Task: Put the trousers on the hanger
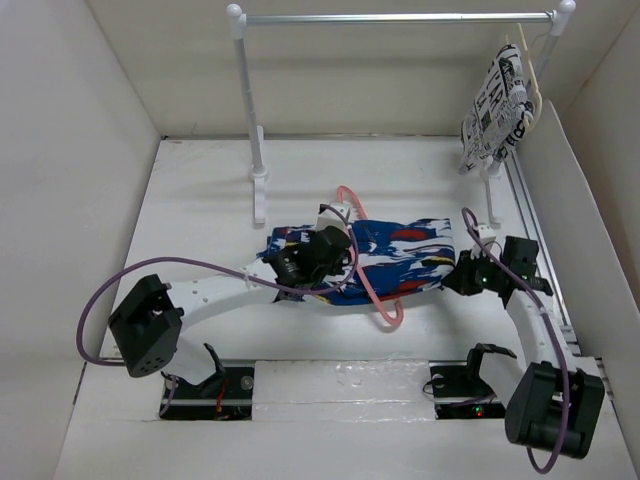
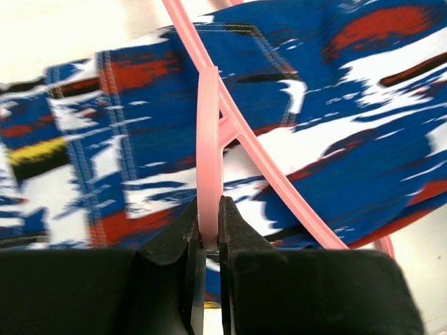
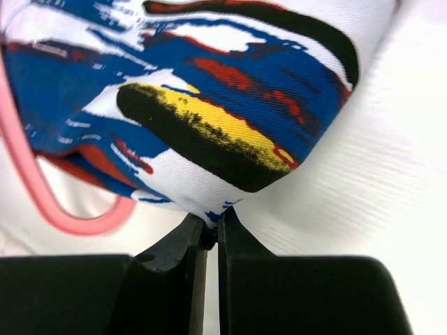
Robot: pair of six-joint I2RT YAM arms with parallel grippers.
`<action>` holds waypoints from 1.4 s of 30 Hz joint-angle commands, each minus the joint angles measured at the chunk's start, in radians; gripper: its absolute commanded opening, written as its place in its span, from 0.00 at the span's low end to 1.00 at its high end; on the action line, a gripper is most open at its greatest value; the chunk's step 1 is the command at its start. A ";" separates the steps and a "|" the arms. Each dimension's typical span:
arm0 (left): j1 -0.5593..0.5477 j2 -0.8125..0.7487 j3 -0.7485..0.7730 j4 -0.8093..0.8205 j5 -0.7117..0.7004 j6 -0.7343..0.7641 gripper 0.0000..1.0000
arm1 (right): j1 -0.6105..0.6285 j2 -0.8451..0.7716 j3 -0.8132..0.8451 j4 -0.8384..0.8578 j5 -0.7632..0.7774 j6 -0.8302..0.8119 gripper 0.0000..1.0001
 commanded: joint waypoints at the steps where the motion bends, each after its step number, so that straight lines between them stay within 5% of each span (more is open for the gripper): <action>1: 0.011 -0.043 -0.035 -0.113 -0.078 0.092 0.00 | -0.018 -0.035 0.082 -0.058 0.143 -0.044 0.00; 9: 0.011 -0.031 -0.025 -0.122 -0.082 0.184 0.00 | -0.052 0.054 0.070 -0.022 0.165 -0.075 0.00; 16: 0.011 0.001 0.203 -0.186 -0.165 0.333 0.00 | -0.064 0.093 0.013 0.017 0.200 -0.083 0.00; 30: 0.001 0.058 0.315 -0.248 -0.186 0.307 0.00 | -0.064 0.128 -0.003 0.029 0.199 -0.094 0.00; 38: 0.001 0.034 0.203 -0.280 -0.268 0.365 0.00 | -0.084 0.093 0.016 0.008 0.212 -0.090 0.00; 42: 0.001 0.007 0.211 -0.268 -0.150 0.398 0.00 | -0.084 0.085 0.053 0.026 0.174 -0.090 0.00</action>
